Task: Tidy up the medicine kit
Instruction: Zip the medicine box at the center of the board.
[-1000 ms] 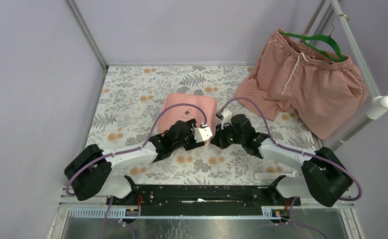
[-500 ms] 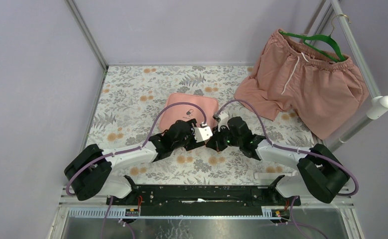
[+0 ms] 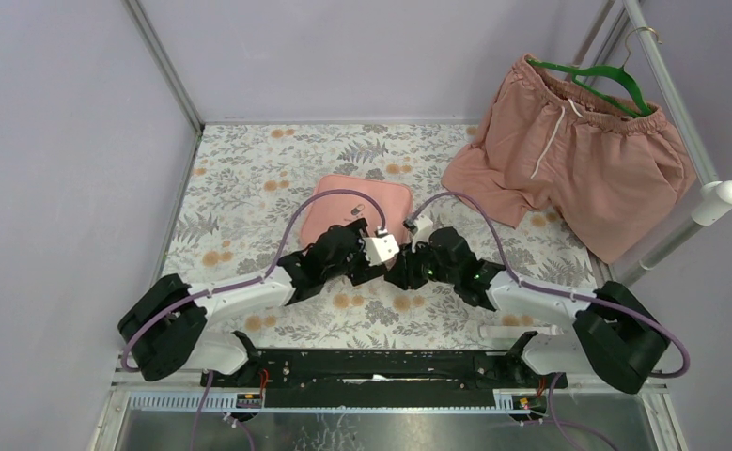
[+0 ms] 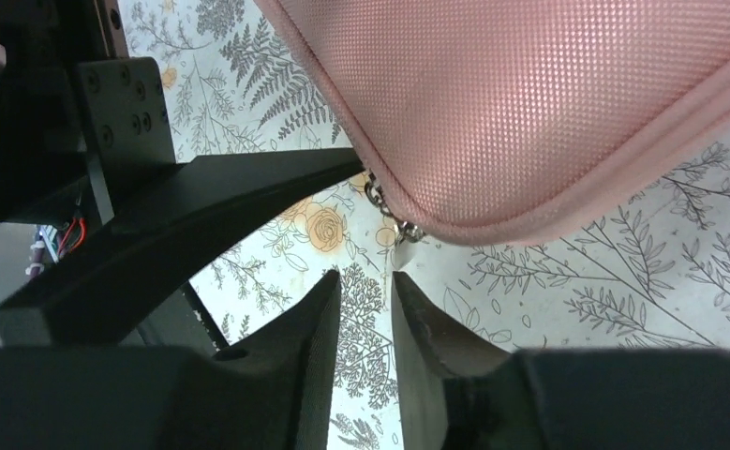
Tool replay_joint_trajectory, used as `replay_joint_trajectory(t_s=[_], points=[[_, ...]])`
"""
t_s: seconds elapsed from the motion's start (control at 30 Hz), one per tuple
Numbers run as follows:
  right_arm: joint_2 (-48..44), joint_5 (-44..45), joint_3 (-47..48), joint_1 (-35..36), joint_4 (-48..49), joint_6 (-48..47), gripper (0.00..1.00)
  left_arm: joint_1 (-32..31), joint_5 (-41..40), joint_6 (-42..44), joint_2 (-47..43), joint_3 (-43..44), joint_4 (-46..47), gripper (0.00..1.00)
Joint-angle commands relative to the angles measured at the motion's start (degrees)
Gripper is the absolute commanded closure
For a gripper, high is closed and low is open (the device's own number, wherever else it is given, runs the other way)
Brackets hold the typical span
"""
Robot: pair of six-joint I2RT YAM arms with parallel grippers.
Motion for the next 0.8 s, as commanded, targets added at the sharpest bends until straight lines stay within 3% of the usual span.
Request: replay_joint_trajectory(t_s=[0.0,0.1,0.23,0.37,0.47,0.63,0.7,0.77], points=[[-6.23,5.27,-1.47,0.78,-2.57,1.18,0.62,0.89,-0.10,-2.53,-3.72,1.38,0.15,0.08],[-8.71,7.43,-1.19,0.69,-7.40,0.44,0.59,0.87,1.53,-3.79,-7.56,2.18,-3.49,0.02],[-13.68,13.21,-1.76,0.43,-14.15,0.36,0.58,0.91,2.37,-7.64,-15.03,2.51,-8.31,0.02],[-19.37,19.60,-1.00,0.33,-19.67,1.32,0.52,0.96,-2.50,-19.46,-21.09,3.49,-14.82,0.02],[-21.71,21.54,0.56,0.39,-23.61,-1.16,0.37,1.01,-10.45,-30.96,-23.34,5.86,-23.18,0.02],[-21.40,26.17,5.16,0.35,-32.76,-2.79,0.28,1.42,-16.37,-49.78,-27.17,8.39,-34.38,0.01],[-21.53,25.97,5.78,0.33,-34.21,-1.81,0.25,1.58,-17.67,-53.53,-28.82,8.25,-36.57,0.01],[-21.28,22.64,6.56,0.25,-35.42,-1.05,0.05,2.03,-19.85,-56.89,-31.89,7.43,-37.82,0.01]])
